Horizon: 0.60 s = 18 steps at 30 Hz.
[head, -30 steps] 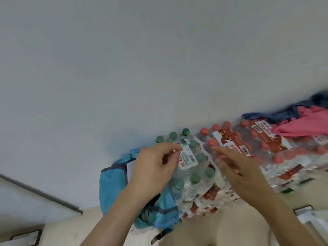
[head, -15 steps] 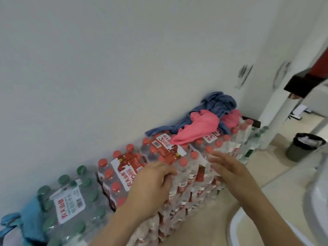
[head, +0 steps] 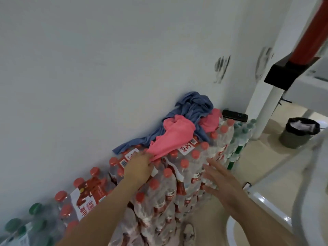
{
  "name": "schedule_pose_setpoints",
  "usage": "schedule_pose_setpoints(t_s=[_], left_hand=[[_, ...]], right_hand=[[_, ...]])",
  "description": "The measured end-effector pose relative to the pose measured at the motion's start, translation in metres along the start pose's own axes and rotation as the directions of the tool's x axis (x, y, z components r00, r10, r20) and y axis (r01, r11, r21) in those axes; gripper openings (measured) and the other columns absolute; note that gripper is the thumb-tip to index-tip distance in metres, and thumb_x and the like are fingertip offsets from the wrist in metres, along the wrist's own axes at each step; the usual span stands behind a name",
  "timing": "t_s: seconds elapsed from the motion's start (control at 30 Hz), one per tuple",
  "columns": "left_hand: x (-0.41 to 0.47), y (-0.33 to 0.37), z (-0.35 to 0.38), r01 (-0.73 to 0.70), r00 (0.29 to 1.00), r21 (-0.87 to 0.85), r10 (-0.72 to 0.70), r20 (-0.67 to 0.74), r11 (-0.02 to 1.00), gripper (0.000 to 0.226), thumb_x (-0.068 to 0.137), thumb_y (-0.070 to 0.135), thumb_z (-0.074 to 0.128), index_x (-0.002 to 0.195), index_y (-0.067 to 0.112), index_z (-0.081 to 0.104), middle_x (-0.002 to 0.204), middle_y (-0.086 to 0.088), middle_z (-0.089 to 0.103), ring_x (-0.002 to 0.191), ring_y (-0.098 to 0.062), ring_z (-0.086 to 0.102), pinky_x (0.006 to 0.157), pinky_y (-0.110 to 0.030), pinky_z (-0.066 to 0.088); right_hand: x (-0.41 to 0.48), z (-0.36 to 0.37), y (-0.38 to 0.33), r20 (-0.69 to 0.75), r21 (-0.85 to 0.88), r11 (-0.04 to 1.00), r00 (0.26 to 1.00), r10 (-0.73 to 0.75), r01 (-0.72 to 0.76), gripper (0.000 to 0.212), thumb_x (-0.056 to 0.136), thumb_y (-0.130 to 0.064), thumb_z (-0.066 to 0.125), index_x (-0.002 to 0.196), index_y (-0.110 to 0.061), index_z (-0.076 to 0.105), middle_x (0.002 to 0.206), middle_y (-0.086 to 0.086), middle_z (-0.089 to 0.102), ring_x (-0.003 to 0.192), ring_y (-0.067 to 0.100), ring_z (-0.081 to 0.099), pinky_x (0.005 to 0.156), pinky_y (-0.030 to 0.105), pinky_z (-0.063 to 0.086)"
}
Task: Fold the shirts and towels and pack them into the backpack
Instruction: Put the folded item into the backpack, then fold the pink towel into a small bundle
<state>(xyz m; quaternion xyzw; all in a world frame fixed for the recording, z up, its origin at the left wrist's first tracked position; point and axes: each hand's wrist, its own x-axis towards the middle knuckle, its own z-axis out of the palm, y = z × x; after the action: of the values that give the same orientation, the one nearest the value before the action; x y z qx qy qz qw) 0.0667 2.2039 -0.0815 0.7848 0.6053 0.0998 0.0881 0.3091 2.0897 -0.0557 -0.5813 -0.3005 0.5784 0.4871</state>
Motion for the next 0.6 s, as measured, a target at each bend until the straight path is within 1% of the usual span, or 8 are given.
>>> schedule_pose_setpoints(t_s=[0.1, 0.17, 0.23, 0.27, 0.33, 0.43, 0.53, 0.6], left_hand=[[0.026, -0.006, 0.018, 0.125, 0.99, 0.051, -0.121, -0.067, 0.991, 0.029, 0.083, 0.029, 0.058, 0.11, 0.024, 0.068, 0.109, -0.009, 0.057, 0.11, -0.031, 0.047, 0.085, -0.041, 0.046], [0.037, -0.008, 0.025, 0.128, 0.986, 0.024, -0.124, -0.114, 0.992, 0.02, 0.081, 0.021, 0.062, 0.098, 0.018, 0.073, 0.099, -0.01, 0.059, 0.101, -0.035, 0.05, 0.079, -0.041, 0.045], [0.043, -0.006, 0.024, 0.059, 0.988, -0.179, -0.083, -0.13, 0.982, 0.014, 0.08, 0.012, 0.067, 0.09, 0.018, 0.074, 0.095, -0.005, 0.062, 0.096, -0.03, 0.054, 0.078, -0.036, 0.043], [0.044, 0.0, 0.014, 0.066, 0.987, -0.369, -0.115, -0.112, 0.927, 0.015, 0.081, 0.011, 0.067, 0.089, 0.022, 0.073, 0.094, 0.0, 0.064, 0.094, -0.023, 0.056, 0.079, -0.032, 0.044], [0.05, 0.015, -0.016, 0.138, 0.977, -0.745, -0.212, -0.005, 0.653, 0.014, 0.088, 0.012, 0.062, 0.084, 0.025, 0.068, 0.082, 0.009, 0.067, 0.082, -0.012, 0.059, 0.073, -0.024, 0.046], [0.069, 0.039, -0.065, 0.092, 0.962, -0.945, -0.272, 0.003, 0.313, 0.015, 0.095, 0.012, 0.054, 0.083, 0.017, 0.061, 0.072, -0.002, 0.064, 0.069, -0.016, 0.057, 0.061, -0.025, 0.046], [0.085, 0.059, -0.104, 0.039, 0.951, -0.983, -0.31, -0.019, 0.18, 0.013, 0.093, 0.02, 0.051, 0.087, 0.015, 0.061, 0.081, -0.01, 0.065, 0.074, -0.021, 0.059, 0.065, -0.029, 0.049], [0.09, 0.068, -0.126, 0.015, 0.955, -0.997, -0.295, -0.01, 0.081, 0.019, 0.086, 0.024, 0.053, 0.092, 0.009, 0.064, 0.089, -0.01, 0.067, 0.08, -0.021, 0.061, 0.068, -0.028, 0.052]], right_hand=[[0.03, 0.002, -0.011, 0.059, -0.109, 0.993, 0.998, -0.028, 0.034, 0.036, 0.095, -0.025, 0.056, 0.122, -0.049, 0.05, 0.134, -0.013, 0.05, 0.115, 0.004, 0.051, 0.088, 0.031, 0.049], [0.052, 0.006, -0.023, 0.139, -0.203, 0.976, 0.989, -0.055, 0.083, 0.039, 0.092, -0.028, 0.06, 0.119, -0.053, 0.049, 0.131, -0.019, 0.051, 0.113, -0.001, 0.051, 0.083, 0.026, 0.048], [0.075, 0.014, -0.033, 0.232, -0.288, 0.939, 0.965, -0.124, 0.19, 0.047, 0.088, -0.031, 0.066, 0.125, -0.051, 0.045, 0.124, -0.028, 0.049, 0.109, -0.016, 0.049, 0.078, 0.014, 0.047], [0.089, 0.02, -0.037, 0.278, -0.333, 0.909, 0.947, -0.16, 0.251, 0.053, 0.087, -0.029, 0.068, 0.129, -0.048, 0.041, 0.124, -0.031, 0.044, 0.106, -0.024, 0.045, 0.078, 0.009, 0.046], [0.117, 0.033, -0.042, 0.37, -0.46, 0.791, 0.897, -0.242, 0.403, 0.065, 0.083, -0.036, 0.07, 0.137, -0.047, 0.034, 0.135, -0.031, 0.034, 0.121, -0.017, 0.038, 0.095, 0.017, 0.044], [0.152, 0.053, -0.046, 0.446, -0.514, 0.617, 0.8, -0.401, 0.596, 0.052, 0.083, -0.039, 0.064, 0.131, -0.044, 0.046, 0.141, -0.016, 0.045, 0.131, 0.005, 0.041, 0.108, 0.032, 0.037], [0.17, 0.06, -0.066, 0.315, -0.425, 0.712, 0.828, -0.463, 0.56, 0.027, 0.092, -0.022, 0.06, 0.106, -0.046, 0.061, 0.104, -0.015, 0.066, 0.099, 0.007, 0.063, 0.085, 0.025, 0.052], [0.175, 0.057, -0.085, 0.294, -0.347, 0.806, 0.872, -0.393, 0.48, 0.021, 0.096, -0.024, 0.056, 0.111, -0.035, 0.066, 0.098, -0.013, 0.069, 0.089, 0.01, 0.066, 0.076, 0.023, 0.054]])
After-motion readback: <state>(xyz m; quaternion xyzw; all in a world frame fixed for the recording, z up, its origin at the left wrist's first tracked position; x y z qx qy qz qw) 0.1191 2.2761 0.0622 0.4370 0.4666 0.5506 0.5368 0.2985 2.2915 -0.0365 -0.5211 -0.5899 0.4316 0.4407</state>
